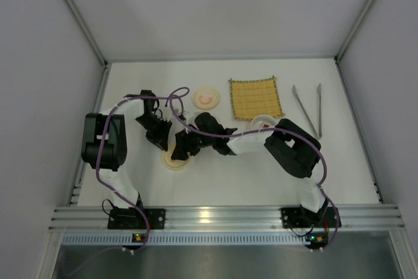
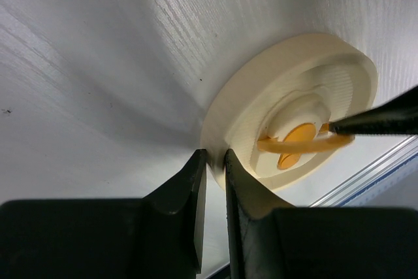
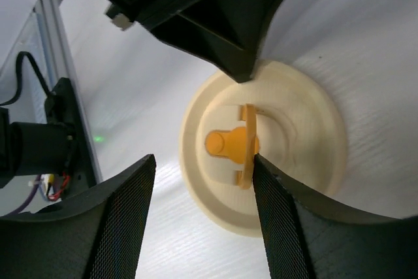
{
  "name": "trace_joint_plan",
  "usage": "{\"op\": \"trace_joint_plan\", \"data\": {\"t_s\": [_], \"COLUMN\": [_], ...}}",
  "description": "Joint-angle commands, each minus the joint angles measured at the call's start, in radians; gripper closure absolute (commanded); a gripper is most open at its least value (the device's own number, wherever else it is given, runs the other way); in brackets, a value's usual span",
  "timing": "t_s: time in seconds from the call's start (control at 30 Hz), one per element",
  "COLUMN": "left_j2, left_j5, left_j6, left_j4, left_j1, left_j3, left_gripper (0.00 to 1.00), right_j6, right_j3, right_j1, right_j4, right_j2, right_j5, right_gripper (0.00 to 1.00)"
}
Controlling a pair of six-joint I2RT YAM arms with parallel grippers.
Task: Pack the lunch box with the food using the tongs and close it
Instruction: Pick up the box lid from the center of the board.
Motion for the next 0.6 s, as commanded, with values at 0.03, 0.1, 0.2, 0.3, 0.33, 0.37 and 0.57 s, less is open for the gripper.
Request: {"op": "trace_joint_plan", "data": {"t_s": [0.03, 0.1, 0.2, 0.3, 0.33, 0.37, 0.57], "left_j2": [0.031, 0.032, 0.032, 0.028, 0.025, 0.02, -0.031], "left_j5": [-0.057, -0.055, -0.049, -0.043, -0.041, -0.041, -0.014], "left_j6": [-0.012, -0.017, -0.018, -0.017, -0.018, -0.02, -0.02], "left_j4": [0.098, 0.1, 0.102, 0.1, 0.099, 0.1, 0.086], "left_j1": [-0.006, -0.006, -0.006, -0.006, -0.006, -0.006, -0.004], "left_j3": [-0.028, -0.031, -0.035, -0.038, -0.037, -0.037, -0.026], "left_gripper": [1.0, 1.0, 1.0, 1.0, 1.0, 1.0, 1.0], "right_j6": [0.035, 0.042, 0.047, 0.046, 0.043, 0.029, -0.106], "right_j3": [0.021, 0.036, 0.054, 0.054, 0.053, 0.051, 0.047], "right_j1": [0.038, 0.042, 0.055, 0.062, 0.062, 0.062, 0.046], "right_j4": [0.083, 0.083, 0.075, 0.069, 0.064, 0.058, -0.047], "right_j2": [-0.058, -0.052, -0.039, -0.041, -0.048, -0.055, -0.157], "right_j5": [-0.08, -0.093, -0.102, -0.105, -0.105, -0.102, -0.088], "right_gripper": [0.4, 0.4, 0.4, 0.4, 0.4, 0.39, 0.37]}}
